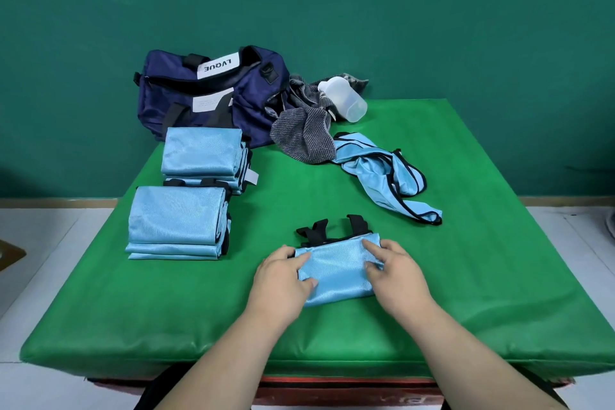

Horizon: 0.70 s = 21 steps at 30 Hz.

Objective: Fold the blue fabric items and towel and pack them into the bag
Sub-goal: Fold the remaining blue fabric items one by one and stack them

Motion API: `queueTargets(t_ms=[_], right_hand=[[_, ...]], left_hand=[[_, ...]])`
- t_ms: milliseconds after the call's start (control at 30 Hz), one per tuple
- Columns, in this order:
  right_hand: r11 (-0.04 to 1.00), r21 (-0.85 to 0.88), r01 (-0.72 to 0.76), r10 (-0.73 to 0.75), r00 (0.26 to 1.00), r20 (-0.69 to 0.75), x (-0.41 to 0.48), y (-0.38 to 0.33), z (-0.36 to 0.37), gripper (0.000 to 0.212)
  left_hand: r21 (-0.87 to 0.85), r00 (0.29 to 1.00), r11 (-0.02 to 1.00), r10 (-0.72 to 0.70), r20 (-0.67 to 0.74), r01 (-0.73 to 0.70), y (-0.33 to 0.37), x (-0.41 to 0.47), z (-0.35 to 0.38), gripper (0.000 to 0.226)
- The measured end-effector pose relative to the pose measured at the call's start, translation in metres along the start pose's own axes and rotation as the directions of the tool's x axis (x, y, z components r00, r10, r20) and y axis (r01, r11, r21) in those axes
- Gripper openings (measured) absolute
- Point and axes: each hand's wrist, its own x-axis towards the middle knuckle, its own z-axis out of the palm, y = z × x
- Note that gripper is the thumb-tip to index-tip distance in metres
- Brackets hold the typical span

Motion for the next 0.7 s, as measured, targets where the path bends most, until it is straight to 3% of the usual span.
queueTargets(t_ms=[200,433,567,700], right_hand=[[0.924,0.382,-0.029,0.07,0.993,-0.093,-0.013,0.0,-0.004,0.043],[0.723,0.69,-0.023,0.058,0.998,-0.028,-0.032,-0.025,-0.012,0.042],[0.57,0.82,-0.05,0.027,0.999,0.042,-0.044,-0.053,0.001,0.042],[0.546,0.836,-0.057,0.006,0.998,0.064,-0.048,-0.088,0.028,0.037]], left_hand=[[-0.271,0.997,0.962,-0.002,-0.078,-0.019,-0.002,-0.012,0.001,0.049],[-0.715,0.999,0.699,-0.019,-0.037,-0.013,-0.024,-0.03,-0.045,0.053],[-0.765,0.999,0.643,0.02,-0.028,-0.035,-0.046,-0.044,-0.085,0.053],[-0.77,0.999,0.637,0.019,-0.041,-0.044,-0.079,-0.053,-0.125,0.05]])
